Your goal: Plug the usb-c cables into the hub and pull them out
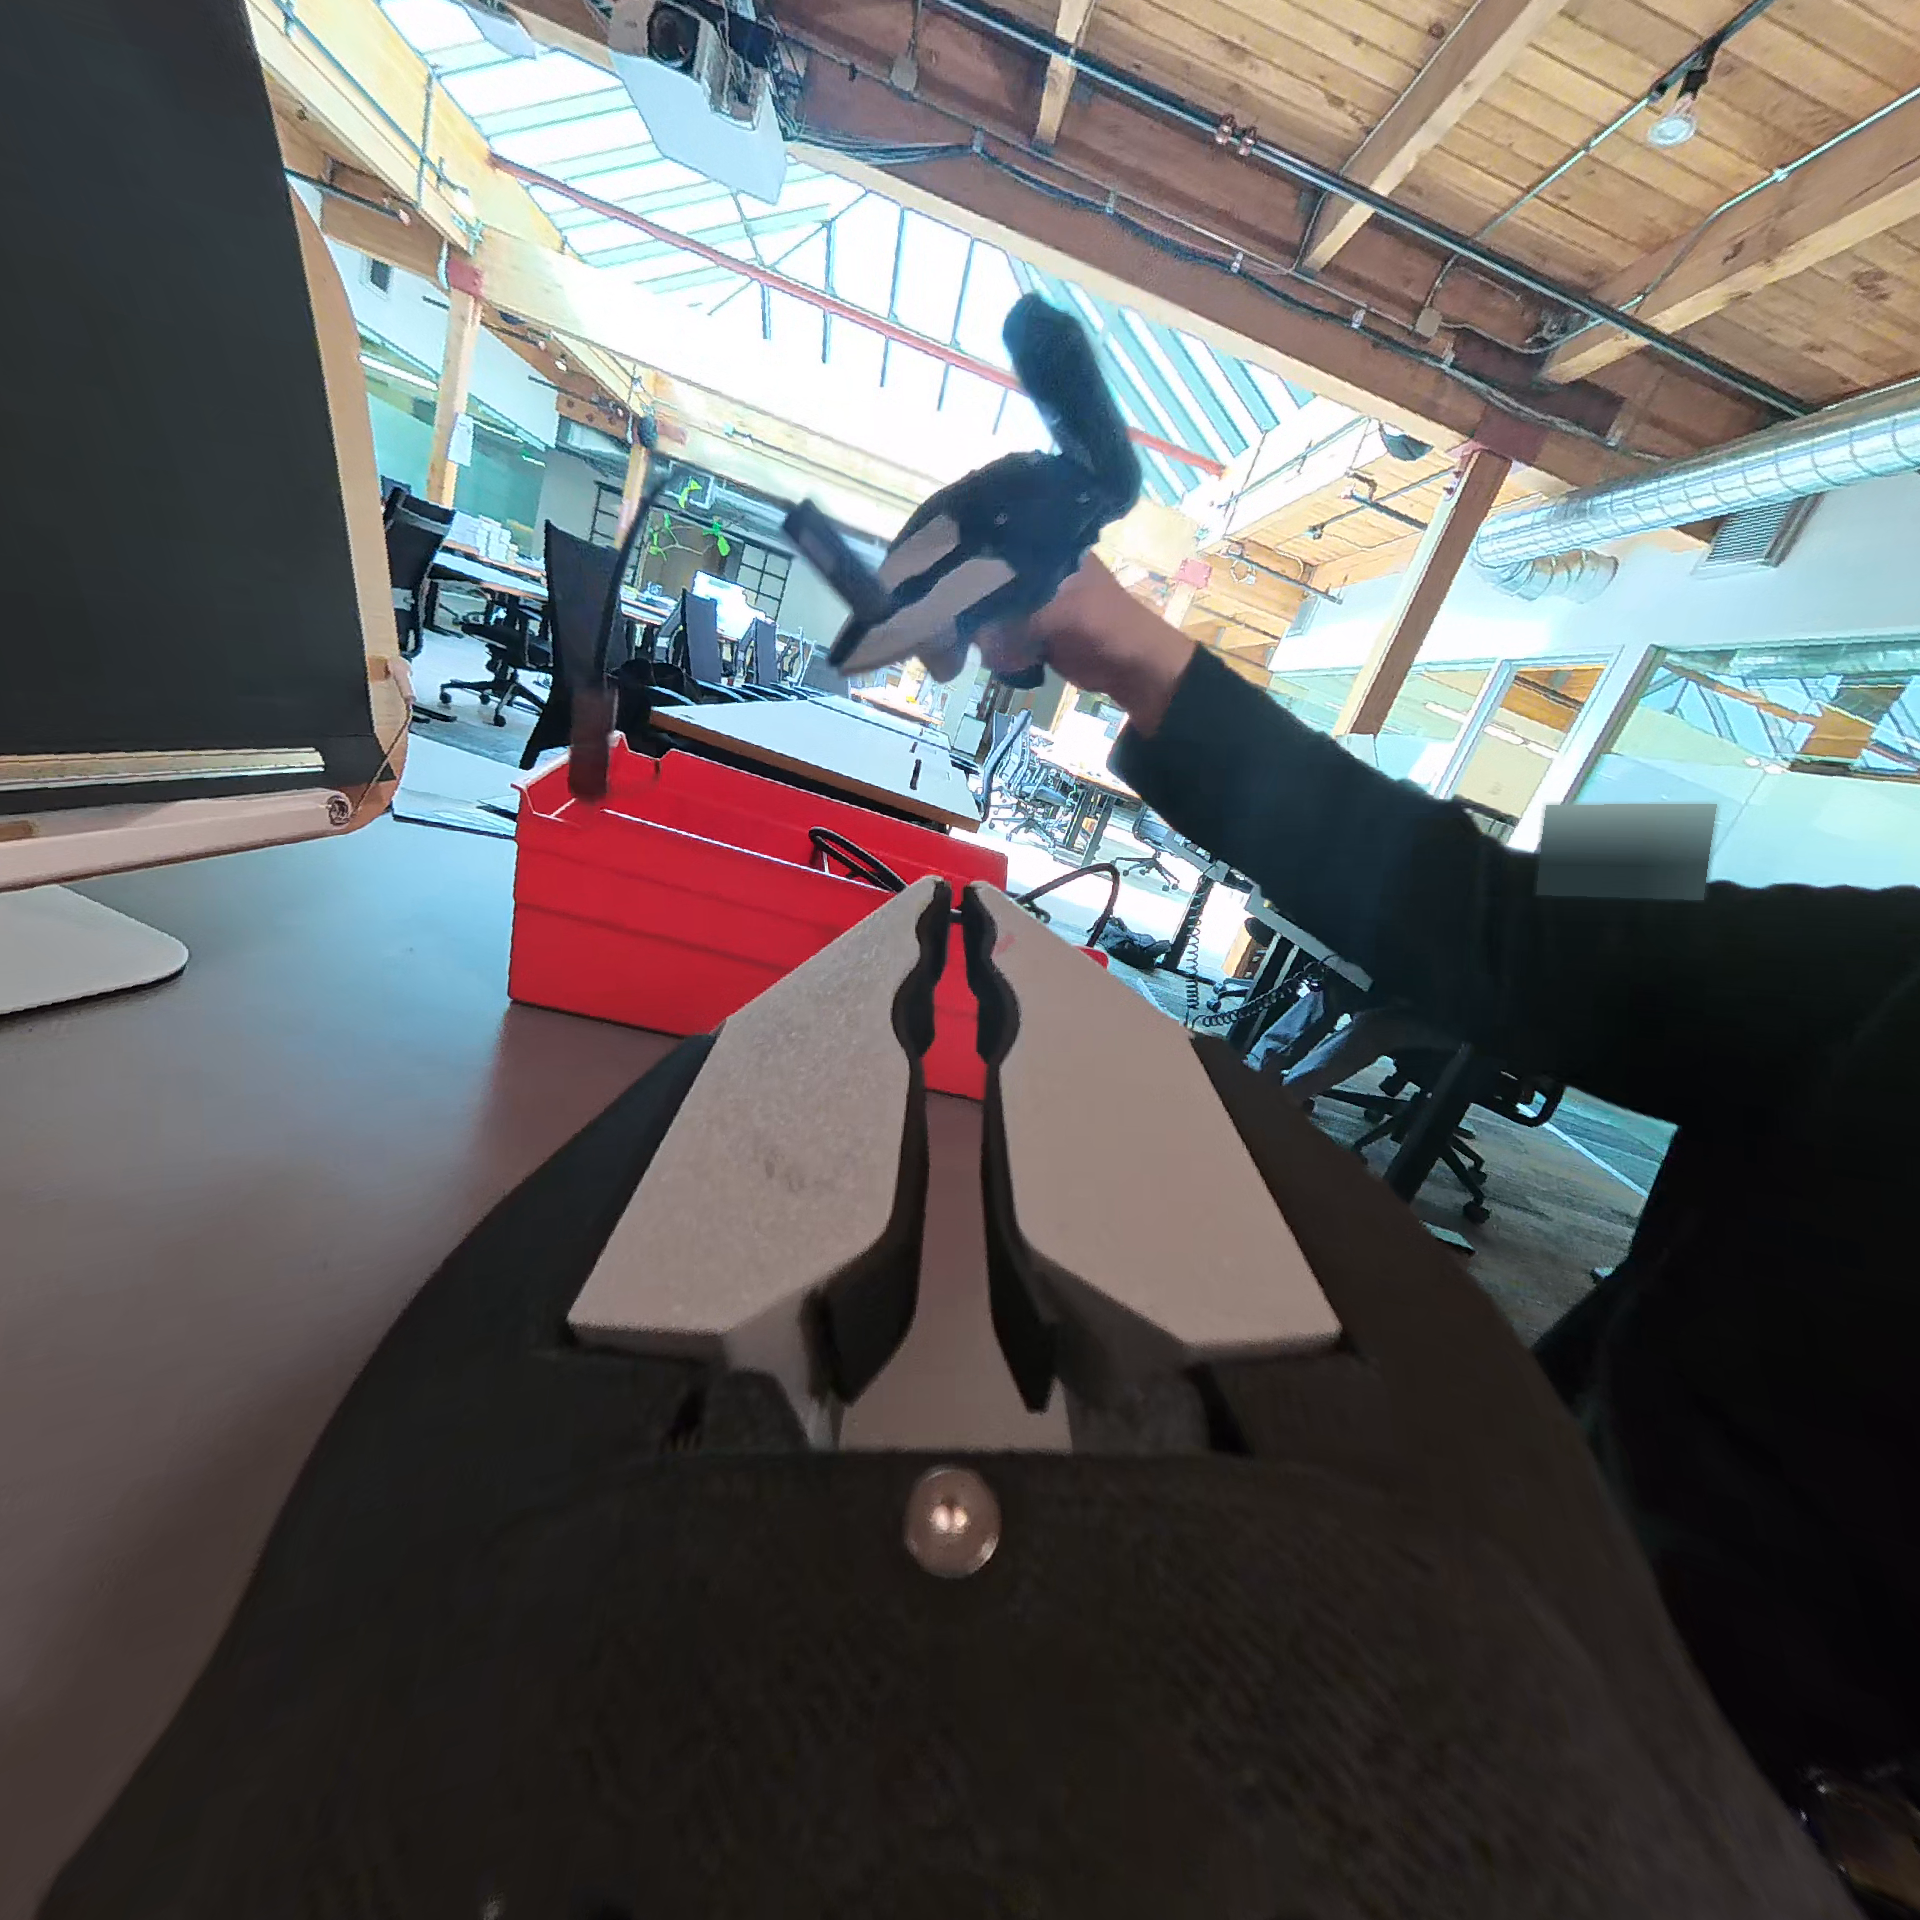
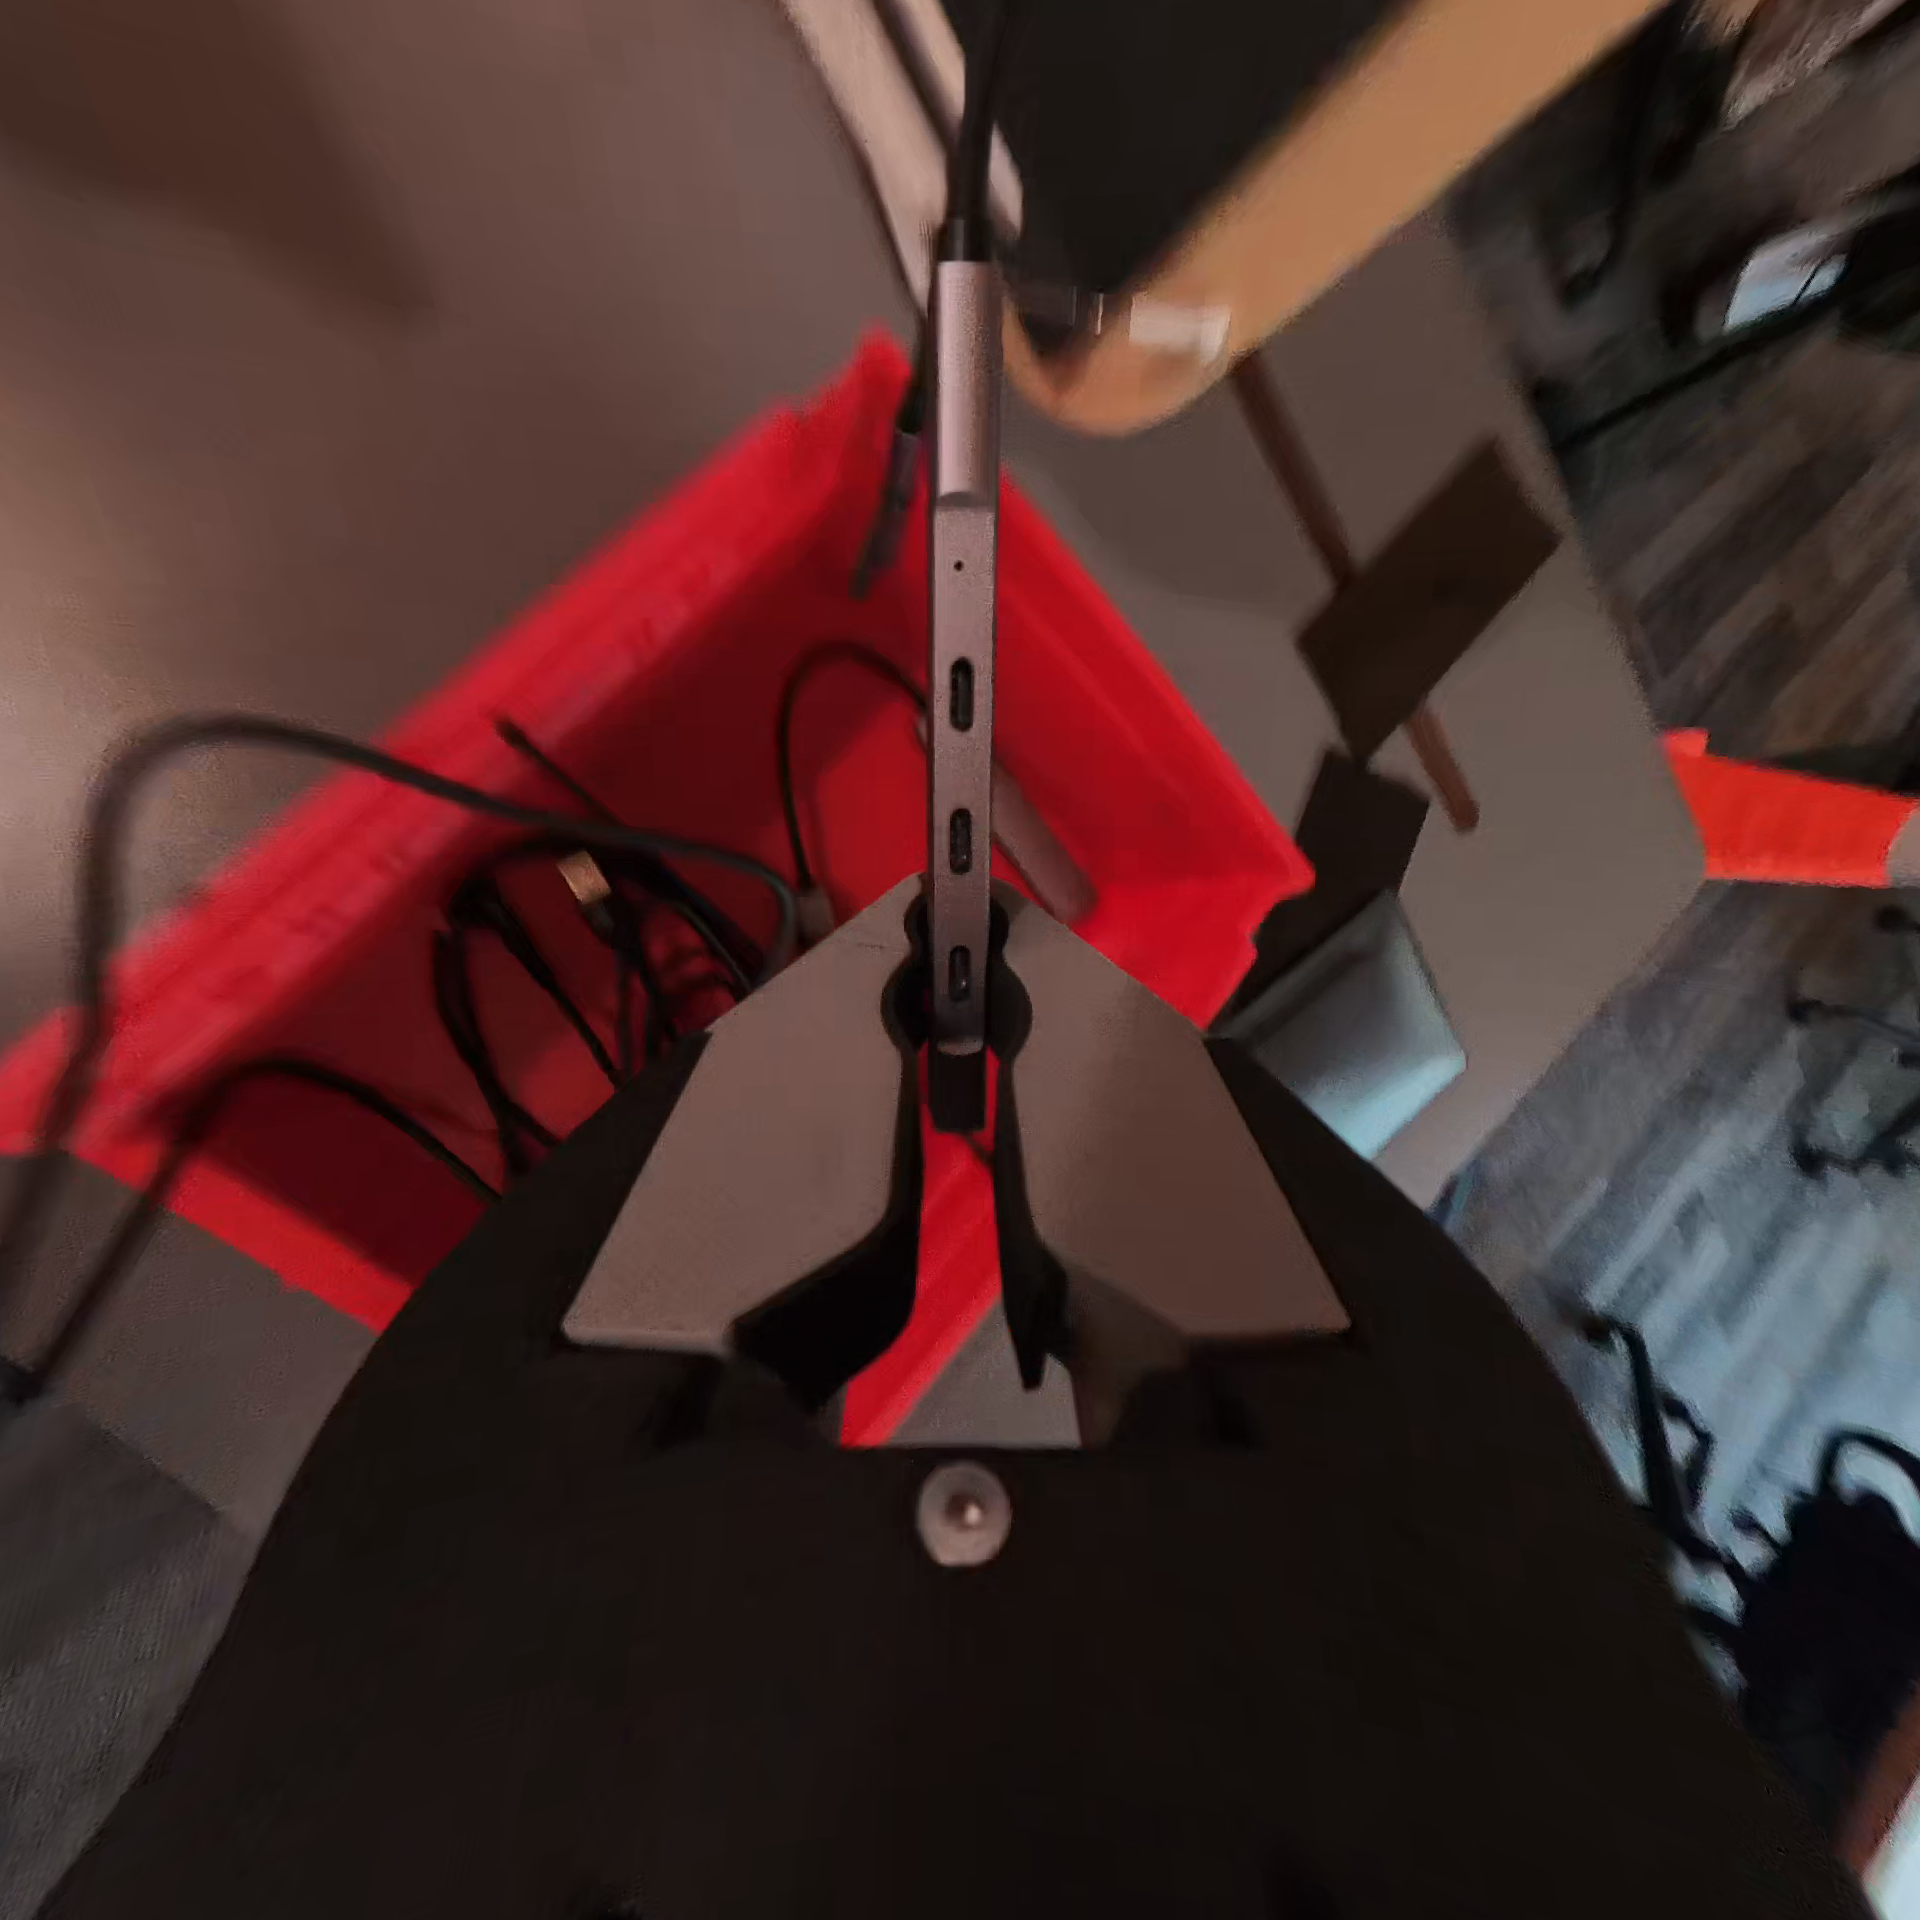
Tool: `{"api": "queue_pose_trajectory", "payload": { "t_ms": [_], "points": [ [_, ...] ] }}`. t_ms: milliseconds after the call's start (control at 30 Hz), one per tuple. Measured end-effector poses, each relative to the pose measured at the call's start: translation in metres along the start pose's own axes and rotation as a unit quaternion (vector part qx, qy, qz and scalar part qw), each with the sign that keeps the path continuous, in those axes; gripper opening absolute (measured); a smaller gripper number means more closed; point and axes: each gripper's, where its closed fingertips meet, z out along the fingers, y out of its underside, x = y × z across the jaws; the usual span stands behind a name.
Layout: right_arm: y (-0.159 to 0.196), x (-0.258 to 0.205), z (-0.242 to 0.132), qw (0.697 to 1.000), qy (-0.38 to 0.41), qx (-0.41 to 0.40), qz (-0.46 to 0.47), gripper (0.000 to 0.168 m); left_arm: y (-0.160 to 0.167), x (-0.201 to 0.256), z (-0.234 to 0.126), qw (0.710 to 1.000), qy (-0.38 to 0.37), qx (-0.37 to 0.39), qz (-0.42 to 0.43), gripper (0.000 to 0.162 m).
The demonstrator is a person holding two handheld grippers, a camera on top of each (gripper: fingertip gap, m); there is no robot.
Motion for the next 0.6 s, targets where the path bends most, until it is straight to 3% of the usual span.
{"api": "queue_pose_trajectory", "payload": {
  "t_ms": [100,200,367,467,600],
  "points": [
    [0.057,0.025,0.033,0.99,0.025,-0.14,0.002,0.009,0.003,-0.001,0.001,1.0,-0.002,-0.008,0.002,0.0],
    [0.075,0.039,0.053,0.982,0.053,-0.184,-0.006,0.022,0.007,-0.002,0.002,1.0,-0.003,-0.017,0.002,0.0],
    [0.046,0.025,0.061,0.991,0.01,-0.129,0.013,0.042,0.009,-0.004,0.002,1.0,-0.007,-0.021,-0.001,0.001],
    [0.041,0.041,0.051,0.991,0.052,-0.118,0.037,0.04,0.009,-0.006,0.002,1.0,-0.011,-0.022,-0.003,0.001],
    [0.009,0.042,0.02,0.989,0.055,-0.002,0.138,0.044,0.01,-0.009,0.002,0.999,-0.027,-0.03,0.009,0.001]
  ]
}}
